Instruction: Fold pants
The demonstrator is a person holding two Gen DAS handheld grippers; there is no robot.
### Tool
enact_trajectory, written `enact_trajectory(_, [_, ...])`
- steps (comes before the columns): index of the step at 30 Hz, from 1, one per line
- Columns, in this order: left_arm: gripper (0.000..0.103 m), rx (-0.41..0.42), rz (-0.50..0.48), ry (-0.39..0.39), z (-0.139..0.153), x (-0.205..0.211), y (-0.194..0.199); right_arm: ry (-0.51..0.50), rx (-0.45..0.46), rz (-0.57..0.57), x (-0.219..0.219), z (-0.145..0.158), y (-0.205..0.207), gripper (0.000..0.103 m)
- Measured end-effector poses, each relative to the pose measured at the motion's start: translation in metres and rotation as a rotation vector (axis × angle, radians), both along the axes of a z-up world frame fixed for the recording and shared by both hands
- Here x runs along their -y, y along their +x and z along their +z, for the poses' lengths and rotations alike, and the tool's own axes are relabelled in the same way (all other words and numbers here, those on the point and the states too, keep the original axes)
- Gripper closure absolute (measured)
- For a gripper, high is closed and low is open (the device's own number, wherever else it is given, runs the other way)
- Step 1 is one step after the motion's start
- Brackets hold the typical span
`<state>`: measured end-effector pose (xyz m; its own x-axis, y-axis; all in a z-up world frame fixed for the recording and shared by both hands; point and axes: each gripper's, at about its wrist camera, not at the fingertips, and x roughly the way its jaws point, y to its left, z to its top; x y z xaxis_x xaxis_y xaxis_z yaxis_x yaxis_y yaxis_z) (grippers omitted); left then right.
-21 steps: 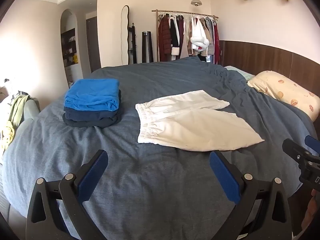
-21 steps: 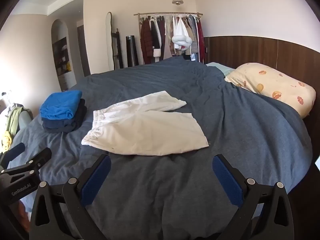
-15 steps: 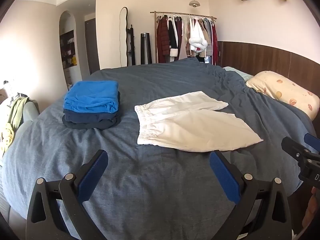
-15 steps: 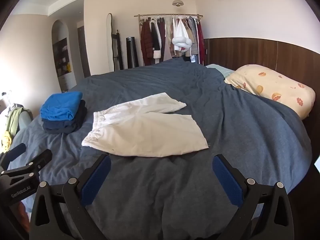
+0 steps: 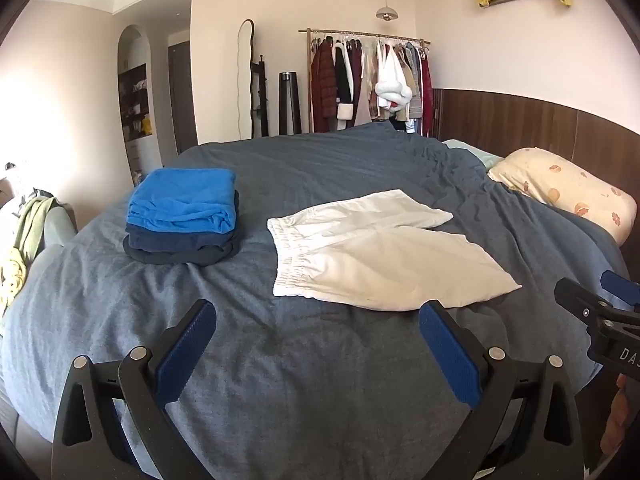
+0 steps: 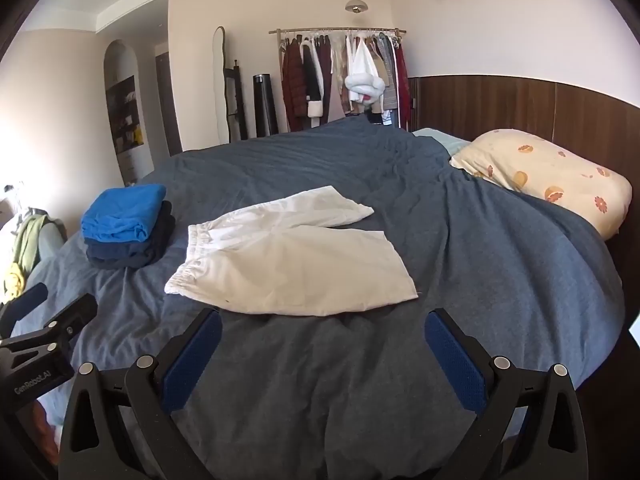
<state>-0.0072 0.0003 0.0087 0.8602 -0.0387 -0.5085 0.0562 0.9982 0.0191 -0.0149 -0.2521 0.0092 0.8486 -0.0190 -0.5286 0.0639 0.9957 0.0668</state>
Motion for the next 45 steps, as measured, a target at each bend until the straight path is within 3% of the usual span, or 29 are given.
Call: enact_trajectory(45, [0.000,0.015,-0.004,-0.012,0.0011,-0.0046,0.0026,-0.003,-0.007,0.010,-0.0056,0.0054,0.0042,0.000])
